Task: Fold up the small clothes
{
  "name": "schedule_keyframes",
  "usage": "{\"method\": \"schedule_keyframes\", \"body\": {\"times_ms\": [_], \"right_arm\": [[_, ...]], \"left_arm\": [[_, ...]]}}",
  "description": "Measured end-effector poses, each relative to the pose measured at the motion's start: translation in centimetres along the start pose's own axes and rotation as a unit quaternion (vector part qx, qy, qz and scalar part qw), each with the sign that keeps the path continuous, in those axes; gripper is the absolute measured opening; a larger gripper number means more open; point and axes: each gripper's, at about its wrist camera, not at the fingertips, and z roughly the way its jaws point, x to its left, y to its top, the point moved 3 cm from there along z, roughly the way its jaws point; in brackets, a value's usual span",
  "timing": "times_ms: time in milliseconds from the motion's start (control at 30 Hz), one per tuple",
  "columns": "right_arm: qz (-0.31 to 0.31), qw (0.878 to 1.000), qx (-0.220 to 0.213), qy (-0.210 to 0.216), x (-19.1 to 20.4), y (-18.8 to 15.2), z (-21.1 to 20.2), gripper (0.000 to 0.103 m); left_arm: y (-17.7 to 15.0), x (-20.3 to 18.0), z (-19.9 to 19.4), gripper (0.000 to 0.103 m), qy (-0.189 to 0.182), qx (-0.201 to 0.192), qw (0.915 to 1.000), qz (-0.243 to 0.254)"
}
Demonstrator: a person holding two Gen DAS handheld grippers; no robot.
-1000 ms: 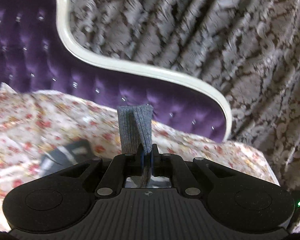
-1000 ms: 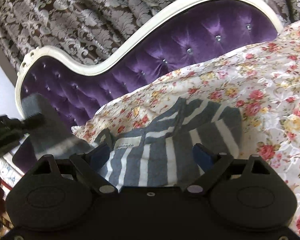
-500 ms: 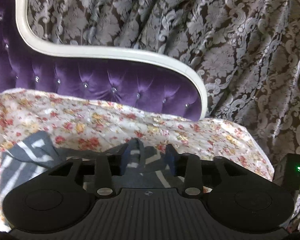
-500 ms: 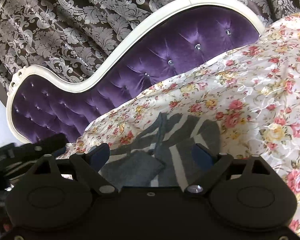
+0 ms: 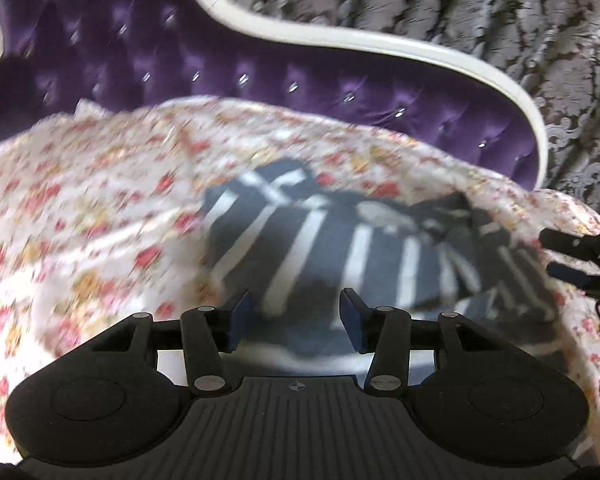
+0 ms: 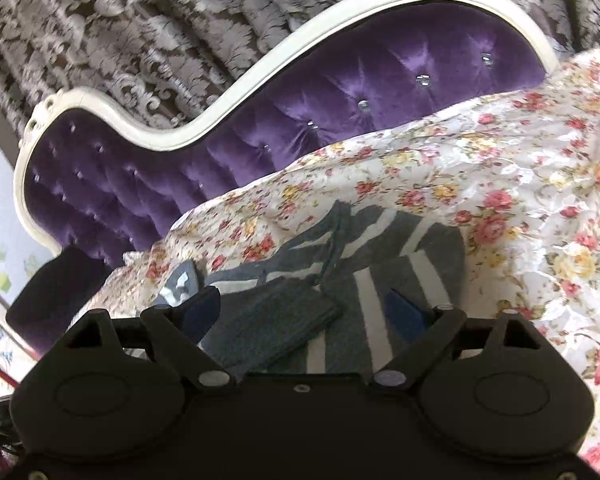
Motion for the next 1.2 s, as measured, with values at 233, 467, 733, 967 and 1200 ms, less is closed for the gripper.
{"method": "schedule_keyframes", "body": {"times_ms": [233, 467, 733, 967, 1200], "right_arm": [[-0.073, 0.997, -0.005, -0.01, 2.0, -0.9, 1.3, 0.079], [-0.071, 0.997, 0.039, -0.013, 1.8, -2.2, 3.8, 0.062], [-0.113, 0.993, 0.022, -0.007, 3.7, -2.4, 2.9, 0.013], [-0.125, 0.992, 0.001, 0.009, 4.7, -1.3, -1.5, 0.013], [-0.177, 0.971, 0.155, -0.036, 3.3, -3.0, 0.8, 0.021]], "left_arm": [[-1.0, 2.1, 0.9, 0.048, -0.015, 0.025, 0.9993, -0.024], [-1.6, 3.3, 1.4, 0.056, -0.048, 0.044, 0.9966, -0.05], [-1.3, 2.6, 0.9, 0.06, -0.047, 0.083, 0.9938, -0.057], [-0.7, 3.3, -3.3, 0.06, -0.056, 0.055, 0.9924, -0.095], [-1.1, 3.4, -1.9, 0.06, 0.02, 0.052, 0.9967, -0.059]]}}
